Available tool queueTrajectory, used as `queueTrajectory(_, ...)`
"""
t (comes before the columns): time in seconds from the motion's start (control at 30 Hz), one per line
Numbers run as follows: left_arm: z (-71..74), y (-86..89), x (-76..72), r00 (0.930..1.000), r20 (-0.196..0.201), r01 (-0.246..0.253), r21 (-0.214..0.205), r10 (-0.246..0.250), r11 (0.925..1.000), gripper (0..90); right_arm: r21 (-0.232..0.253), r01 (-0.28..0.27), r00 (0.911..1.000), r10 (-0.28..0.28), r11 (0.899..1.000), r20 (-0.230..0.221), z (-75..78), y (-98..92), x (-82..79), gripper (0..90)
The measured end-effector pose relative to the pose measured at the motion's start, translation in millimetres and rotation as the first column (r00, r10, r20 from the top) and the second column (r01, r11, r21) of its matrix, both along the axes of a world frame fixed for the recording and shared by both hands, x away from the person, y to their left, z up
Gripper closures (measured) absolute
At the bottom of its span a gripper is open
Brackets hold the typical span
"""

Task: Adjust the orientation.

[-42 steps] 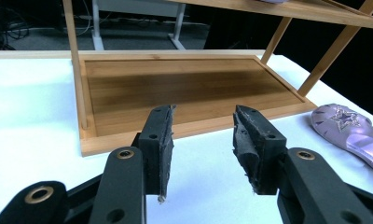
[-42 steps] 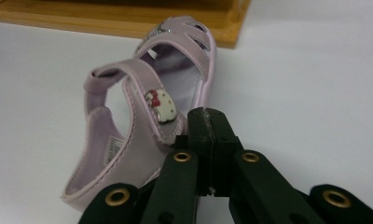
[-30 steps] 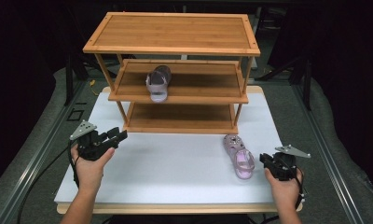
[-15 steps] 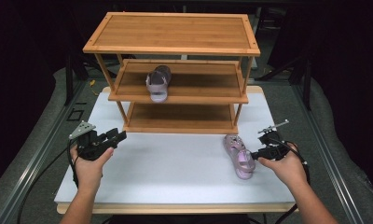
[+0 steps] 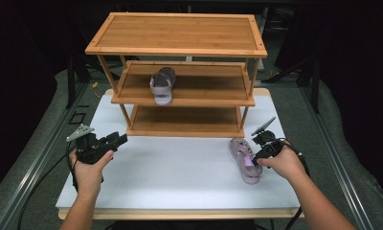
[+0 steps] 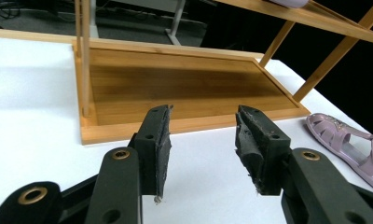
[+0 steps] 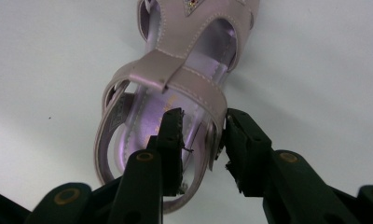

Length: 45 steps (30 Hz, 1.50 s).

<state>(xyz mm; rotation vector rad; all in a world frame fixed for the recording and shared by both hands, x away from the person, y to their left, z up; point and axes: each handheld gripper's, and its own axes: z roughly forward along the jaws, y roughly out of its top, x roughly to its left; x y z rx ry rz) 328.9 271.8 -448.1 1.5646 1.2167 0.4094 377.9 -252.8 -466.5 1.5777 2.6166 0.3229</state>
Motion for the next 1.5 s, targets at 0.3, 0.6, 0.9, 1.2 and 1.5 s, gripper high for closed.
queueTrajectory(0.3, 0.7, 0.8, -0.5, 1.0000, 0.001, -0.001, -0.002, 0.001, 1.0000, 54.8, -0.050, 0.002, 0.9988, -0.005, 0.999, -0.049, -10.3, 2.4, 10.6, 78.6)
queueTrajectory(0.6, -0.5, 0.6, 0.1, 1.0000, -0.001, -0.002, 0.003, 0.002, 1.0000, 54.6, -0.049, 0.010, 0.9985, -0.013, 0.999, -0.053, -11.7, 0.4, 11.4, 81.0)
queueTrajectory(0.9, -1.4, -0.6, 0.2, 1.0000, -0.006, 0.000, 0.001, 0.000, 1.0000, 54.7, -0.045, 0.005, 0.9981, -0.007, 0.999, -0.060, -11.8, 1.1, 12.4, 82.2)
queueTrajectory(1.2, -2.8, 1.2, 1.1, 0.9999, -0.012, -0.004, -0.002, 0.004, 1.0000, 54.7, -0.069, 0.010, 0.9982, -0.014, 0.998, -0.059, -10.0, 5.8, 12.1, 81.6)
queueTrajectory(1.5, -4.8, 1.9, 2.2, 0.9998, -0.021, -0.006, -0.001, 0.006, 1.0000, 54.7, -0.082, -0.017, 0.9991, 0.013, 0.996, -0.041, -8.6, 9.0, 9.1, 82.6)
